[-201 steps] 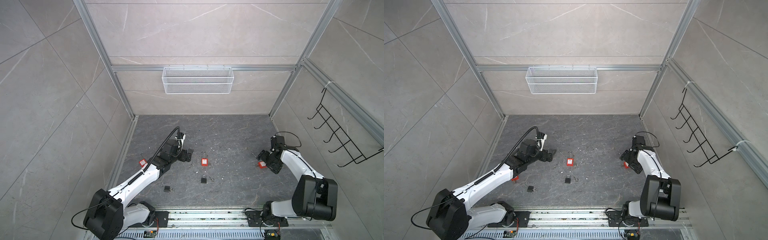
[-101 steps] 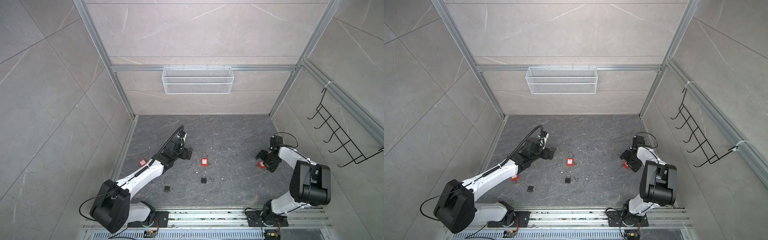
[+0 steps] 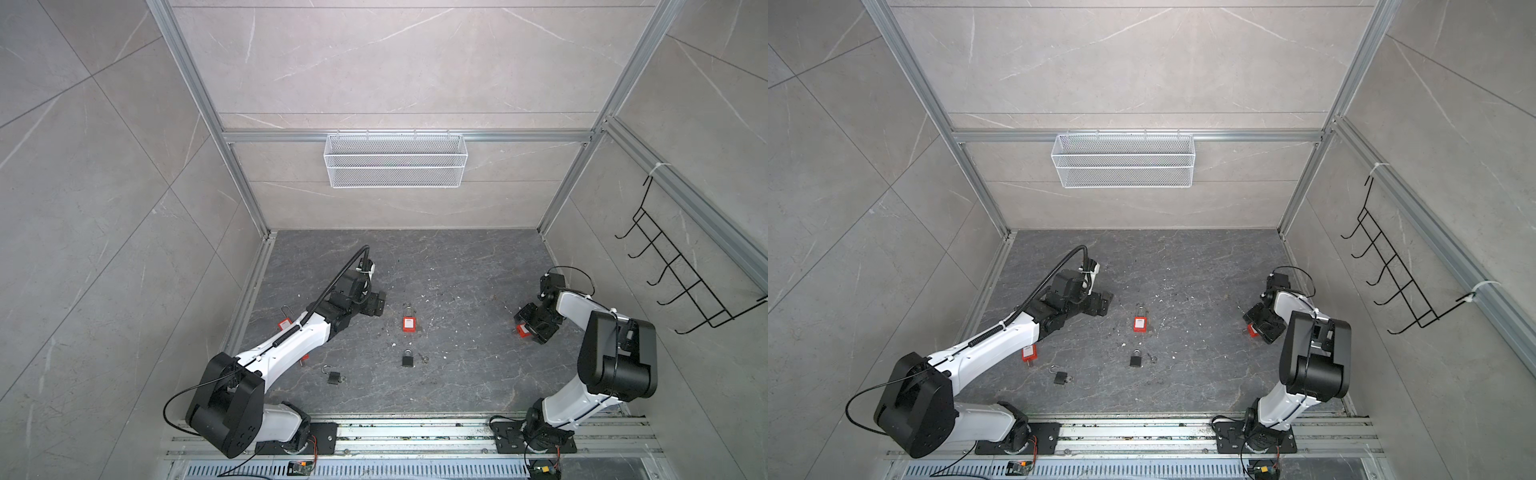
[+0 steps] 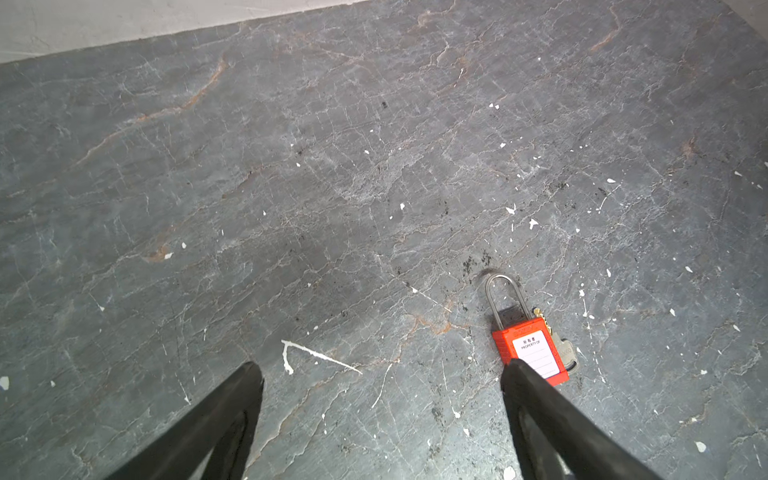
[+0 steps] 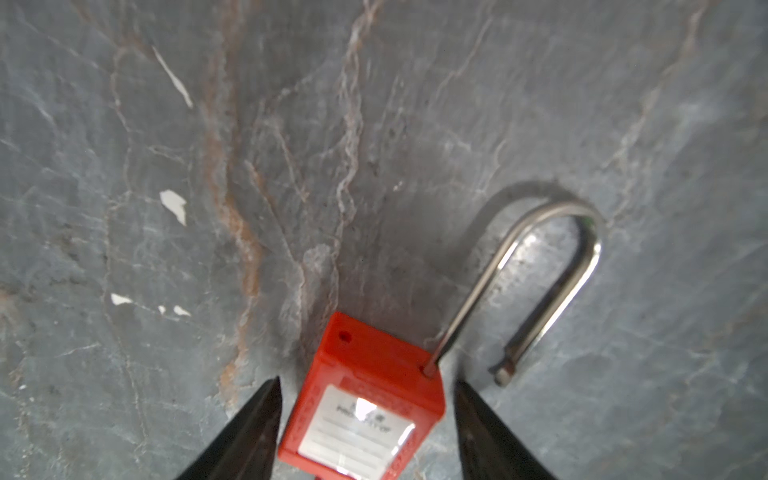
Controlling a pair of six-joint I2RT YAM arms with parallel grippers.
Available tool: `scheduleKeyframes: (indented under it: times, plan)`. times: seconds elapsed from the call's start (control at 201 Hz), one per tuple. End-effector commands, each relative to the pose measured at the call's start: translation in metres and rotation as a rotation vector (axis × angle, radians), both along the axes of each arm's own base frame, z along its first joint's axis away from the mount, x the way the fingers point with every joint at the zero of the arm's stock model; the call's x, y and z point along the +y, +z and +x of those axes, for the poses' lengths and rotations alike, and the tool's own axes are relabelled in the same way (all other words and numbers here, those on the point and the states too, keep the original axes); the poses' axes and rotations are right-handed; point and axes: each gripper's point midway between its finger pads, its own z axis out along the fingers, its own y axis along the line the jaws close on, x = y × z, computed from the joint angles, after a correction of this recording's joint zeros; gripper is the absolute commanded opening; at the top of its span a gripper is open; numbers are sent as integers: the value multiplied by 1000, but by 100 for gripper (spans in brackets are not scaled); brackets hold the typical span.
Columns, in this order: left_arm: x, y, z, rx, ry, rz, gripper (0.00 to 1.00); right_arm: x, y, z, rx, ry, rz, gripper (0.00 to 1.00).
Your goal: Lock with the key
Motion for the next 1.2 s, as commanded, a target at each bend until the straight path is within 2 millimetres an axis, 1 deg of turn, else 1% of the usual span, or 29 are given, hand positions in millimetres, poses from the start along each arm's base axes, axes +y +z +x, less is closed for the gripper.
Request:
scheduleKeyframes:
  times: [0.0, 0.139, 0.229, 0.388, 0.543, 0.622, 0.732, 0.802, 0.926, 1.061, 1.2]
  plan:
    - [-3, 11, -5, -4, -9, -41, 90, -6, 2, 2, 13, 18, -29, 64]
    - [-5, 18, -8, -9, -17, -64, 88, -7, 2, -2, 21, 48, -50, 59]
    - [-5, 17, -10, -6, -25, -64, 84, -6, 1, -4, 23, 72, -51, 56]
    - [-4, 16, -14, 4, -32, -65, 82, 3, -1, -4, 21, 149, -28, 49]
    - [-3, 19, -18, 1, -37, -73, 81, 19, 0, -6, 34, 259, -34, 48]
    - [-3, 21, -20, -5, -42, -85, 80, 34, -1, -6, 38, 329, -15, 46]
    - [-3, 21, -24, -3, -44, -100, 79, 50, -3, -8, 56, 402, -24, 44]
    - [-3, 22, -27, -1, -47, -107, 78, 62, 0, -7, 49, 461, -37, 43]
    - [-1, 22, -32, 1, -53, -114, 78, 91, 7, -5, 19, 581, -56, 42]
    - [1, 22, -38, 7, -56, -121, 78, 122, 8, -13, 10, 699, -46, 41]
    - [5, 23, -46, 12, -51, -136, 78, 153, 8, -26, 9, 819, -44, 40]
